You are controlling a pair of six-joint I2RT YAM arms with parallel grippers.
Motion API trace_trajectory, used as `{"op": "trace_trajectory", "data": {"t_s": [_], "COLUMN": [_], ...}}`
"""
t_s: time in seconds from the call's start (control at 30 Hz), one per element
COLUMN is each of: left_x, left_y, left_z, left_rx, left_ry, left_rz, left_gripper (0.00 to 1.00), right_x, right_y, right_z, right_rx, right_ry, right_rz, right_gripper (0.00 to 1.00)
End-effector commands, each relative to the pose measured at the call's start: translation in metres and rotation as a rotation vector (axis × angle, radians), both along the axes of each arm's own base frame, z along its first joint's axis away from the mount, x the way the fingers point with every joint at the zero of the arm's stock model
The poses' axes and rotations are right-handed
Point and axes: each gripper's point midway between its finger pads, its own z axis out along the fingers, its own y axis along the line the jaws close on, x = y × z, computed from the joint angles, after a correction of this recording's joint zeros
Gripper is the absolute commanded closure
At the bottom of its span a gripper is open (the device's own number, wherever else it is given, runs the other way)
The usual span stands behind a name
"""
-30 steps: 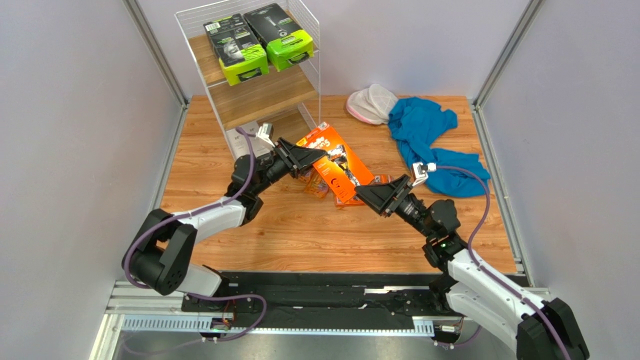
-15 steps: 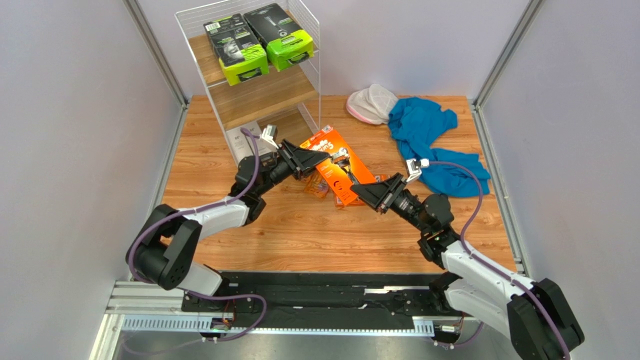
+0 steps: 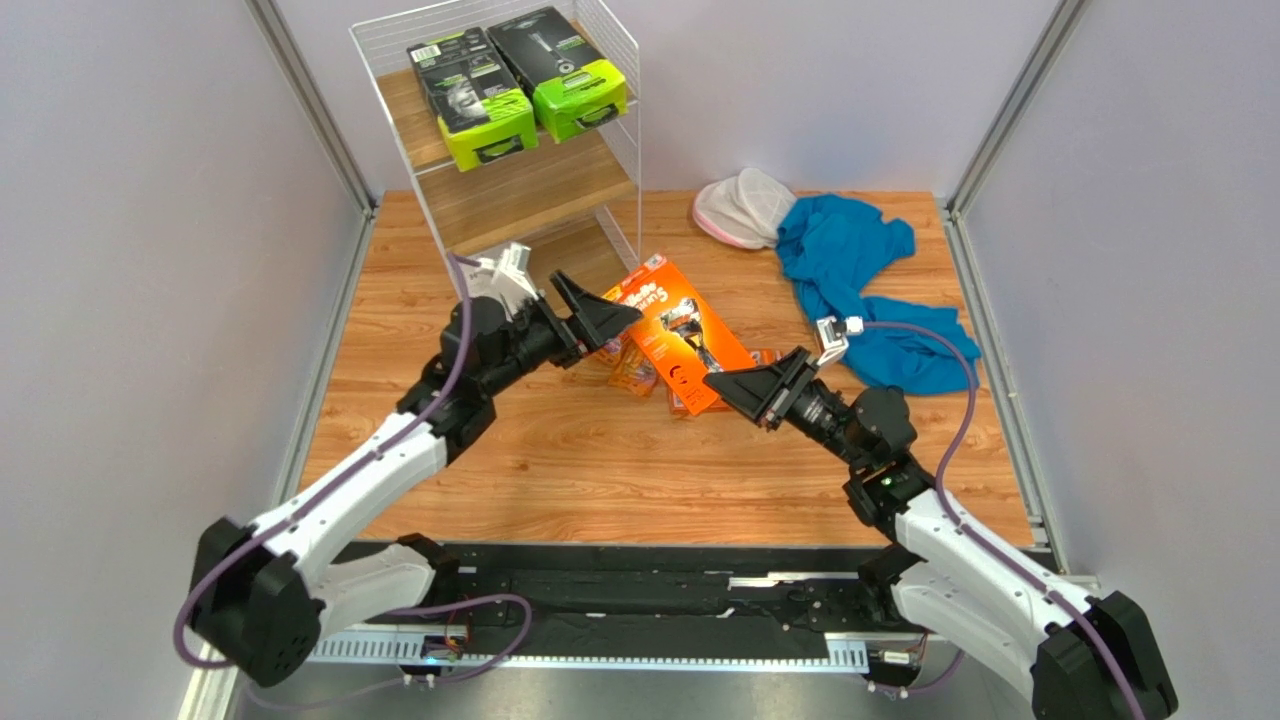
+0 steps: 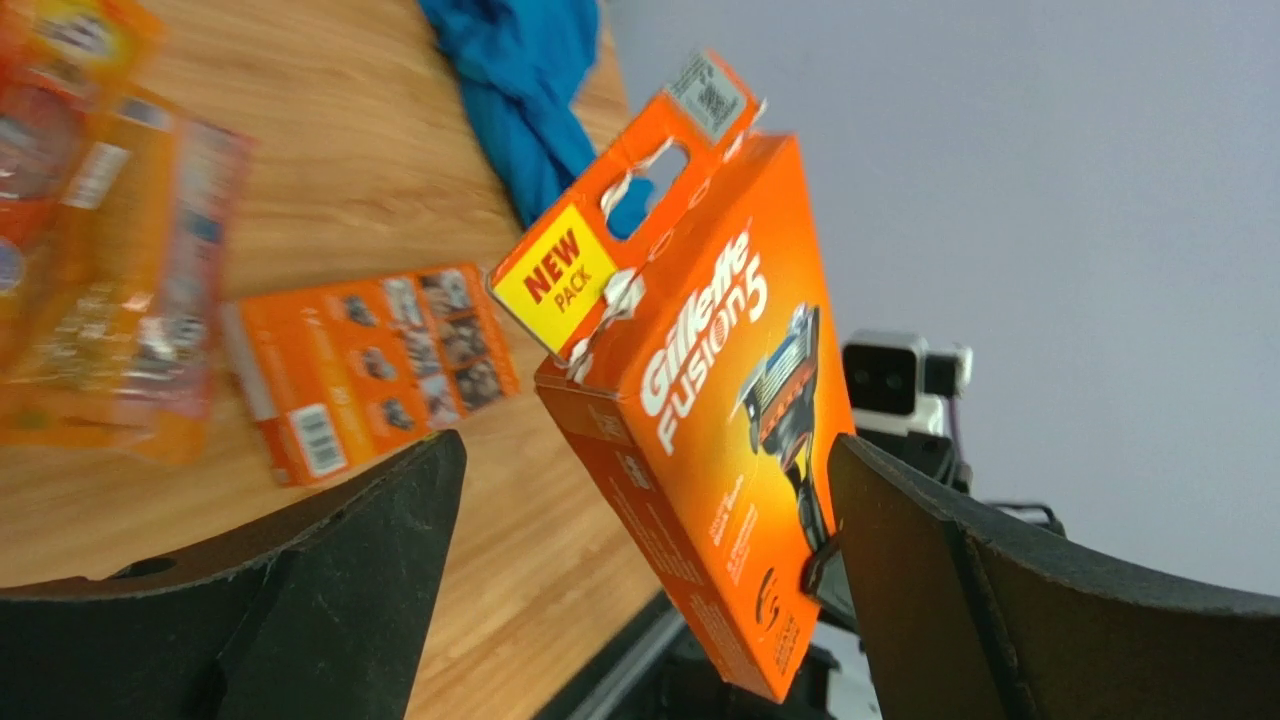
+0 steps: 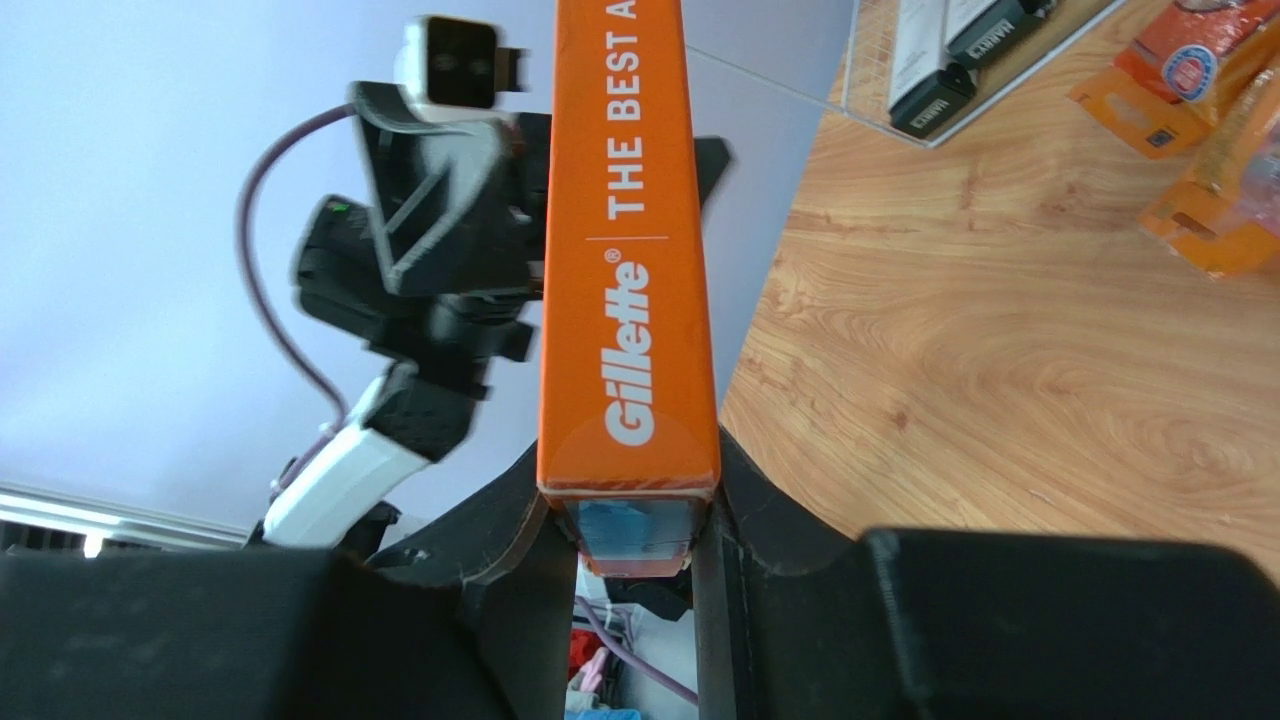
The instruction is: Place and organize the shaving razors onto the shelf
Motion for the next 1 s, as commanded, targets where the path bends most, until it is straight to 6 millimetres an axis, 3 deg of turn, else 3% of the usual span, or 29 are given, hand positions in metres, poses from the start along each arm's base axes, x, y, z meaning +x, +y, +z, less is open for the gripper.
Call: {"op": "trace_trajectory", "data": {"t_s": [0.0, 0.03, 0.07, 0.17, 0.43, 0.5, 0.63, 0.73, 0.8, 0.93, 0.97], "left_x": [-0.006, -0.001, -0.008, -0.018, -0.051, -0.061, -0.082, -0.1, -0.107, -0.121, -0.123], "left_y": [0.067, 0.085, 0.099, 0.115, 0.128, 0.133, 0.144, 0.149, 0.151, 0.16, 0.162], "left_z": [-0.034, -0.036, -0.04, -0.042, -0.065, -0.075, -0.077, -0.082, -0.087, -0.089, -0.089], "left_rx": [0.426, 0.482, 0.543, 0.594, 0.582, 0.598, 0.562, 0.523, 0.505, 0.496, 0.496], "left_ry": [0.073, 0.086, 0.111, 0.11, 0.179, 0.199, 0.22, 0.25, 0.26, 0.256, 0.255], "left_rz": [0.212, 0.304, 0.328, 0.356, 0.336, 0.333, 0.346, 0.341, 0.337, 0.348, 0.351], "left_gripper": [0.01, 0.01, 0.01, 0.01, 0.01, 0.01, 0.01, 0.01, 0.01, 0.01, 0.01], "right_x": [0.004, 0.004, 0.005, 0.006, 0.021, 0.025, 0.048, 0.06, 0.074, 0.092, 0.095], "right_y": [0.0, 0.0, 0.001, 0.002, 0.02, 0.03, 0.054, 0.066, 0.077, 0.095, 0.1], "right_z": [0.024, 0.024, 0.023, 0.021, 0.037, 0.053, 0.06, 0.086, 0.085, 0.104, 0.116], "right_rx": [0.0, -0.008, -0.023, -0.045, -0.051, -0.026, -0.002, 0.063, 0.079, 0.137, 0.16], "right_ry": [-0.077, -0.08, -0.076, -0.067, -0.083, -0.113, -0.103, -0.143, -0.137, -0.163, -0.18], "right_rz": [-0.02, -0.02, -0.021, -0.021, 0.008, 0.027, 0.051, 0.069, 0.079, 0.104, 0.117], "right_gripper": [1.0, 1.0, 1.0, 1.0, 1.0, 1.0, 1.0, 1.0, 1.0, 1.0, 1.0]}}
